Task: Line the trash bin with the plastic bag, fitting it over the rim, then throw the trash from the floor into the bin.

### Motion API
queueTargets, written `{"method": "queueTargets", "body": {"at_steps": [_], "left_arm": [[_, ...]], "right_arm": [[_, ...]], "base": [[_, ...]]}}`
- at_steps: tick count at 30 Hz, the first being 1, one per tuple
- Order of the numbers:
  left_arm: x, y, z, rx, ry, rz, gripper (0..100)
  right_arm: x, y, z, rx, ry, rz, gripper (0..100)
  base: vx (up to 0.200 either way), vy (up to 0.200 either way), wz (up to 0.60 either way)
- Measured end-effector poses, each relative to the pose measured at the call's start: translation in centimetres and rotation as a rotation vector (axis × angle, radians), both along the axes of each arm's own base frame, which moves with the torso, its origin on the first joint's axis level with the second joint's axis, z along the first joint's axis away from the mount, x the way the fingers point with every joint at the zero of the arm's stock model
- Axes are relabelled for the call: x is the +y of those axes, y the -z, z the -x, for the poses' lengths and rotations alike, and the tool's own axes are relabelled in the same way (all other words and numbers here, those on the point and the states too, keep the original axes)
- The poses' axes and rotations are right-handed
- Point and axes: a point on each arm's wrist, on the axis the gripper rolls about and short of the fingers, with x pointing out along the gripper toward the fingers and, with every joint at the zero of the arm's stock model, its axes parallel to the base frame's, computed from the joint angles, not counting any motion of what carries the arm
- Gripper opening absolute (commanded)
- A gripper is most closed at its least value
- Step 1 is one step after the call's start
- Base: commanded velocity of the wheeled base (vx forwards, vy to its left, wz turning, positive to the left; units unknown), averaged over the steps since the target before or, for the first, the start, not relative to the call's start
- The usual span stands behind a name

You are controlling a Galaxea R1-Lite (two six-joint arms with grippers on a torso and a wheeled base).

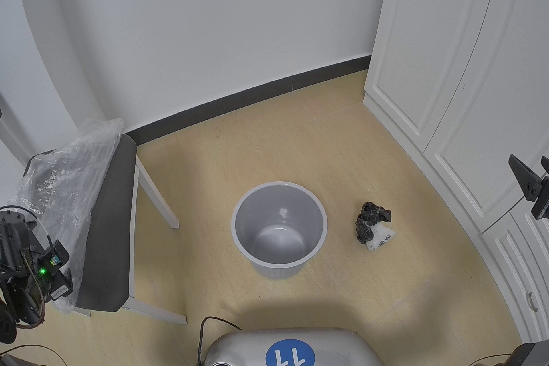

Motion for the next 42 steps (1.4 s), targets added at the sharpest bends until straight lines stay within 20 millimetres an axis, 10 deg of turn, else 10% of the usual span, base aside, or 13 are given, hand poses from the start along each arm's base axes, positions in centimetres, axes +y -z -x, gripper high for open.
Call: {"method": "queueTargets", "body": {"at_steps": [15,16,42], "left_arm": [[-0.1,0.5,-0.7,0.032,-0.003,0.000,100],[-0.1,0.6,-0.8,0.035,-0.003,-0.001,0],[-1.1,-1.9,1.1,-0.157,0.151,0.122,0]], "right_arm": [[0.0,0.0,0.0,0.000,-0.002,0.000,100],[0.0,0.0,0.0,0.000,-0.001,0.000,100],[1.1,-0.2,-0.5,-0.020,-0.061,-0.062,100]], "base": [[0.000,0.000,0.00],[0.000,0.000,0.00],[0.000,0.000,0.00]]}}
